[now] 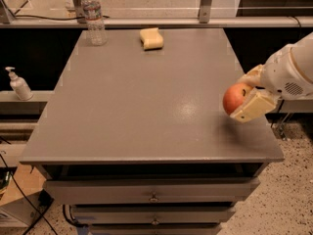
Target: Move apple near sponge
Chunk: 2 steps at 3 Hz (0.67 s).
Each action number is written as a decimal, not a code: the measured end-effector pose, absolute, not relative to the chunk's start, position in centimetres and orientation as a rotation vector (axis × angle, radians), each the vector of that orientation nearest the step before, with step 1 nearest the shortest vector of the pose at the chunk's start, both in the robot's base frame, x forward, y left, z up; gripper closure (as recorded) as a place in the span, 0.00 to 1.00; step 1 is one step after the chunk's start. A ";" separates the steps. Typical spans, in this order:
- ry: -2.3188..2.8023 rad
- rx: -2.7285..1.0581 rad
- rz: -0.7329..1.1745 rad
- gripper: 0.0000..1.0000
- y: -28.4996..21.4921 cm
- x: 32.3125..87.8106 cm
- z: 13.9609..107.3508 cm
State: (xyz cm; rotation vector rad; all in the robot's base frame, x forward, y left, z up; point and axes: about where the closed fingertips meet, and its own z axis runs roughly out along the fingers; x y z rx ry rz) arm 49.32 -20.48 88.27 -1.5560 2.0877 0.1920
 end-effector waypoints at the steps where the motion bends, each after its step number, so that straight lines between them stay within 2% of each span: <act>1: 2.080 -1.555 0.207 1.00 -20.1 49.2 88.4; 2: 2.050 -1.543 0.212 1.00 -18.7 50.8 88.4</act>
Offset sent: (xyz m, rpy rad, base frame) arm 0.0365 0.0312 0.0024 0.0639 -0.0555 0.0076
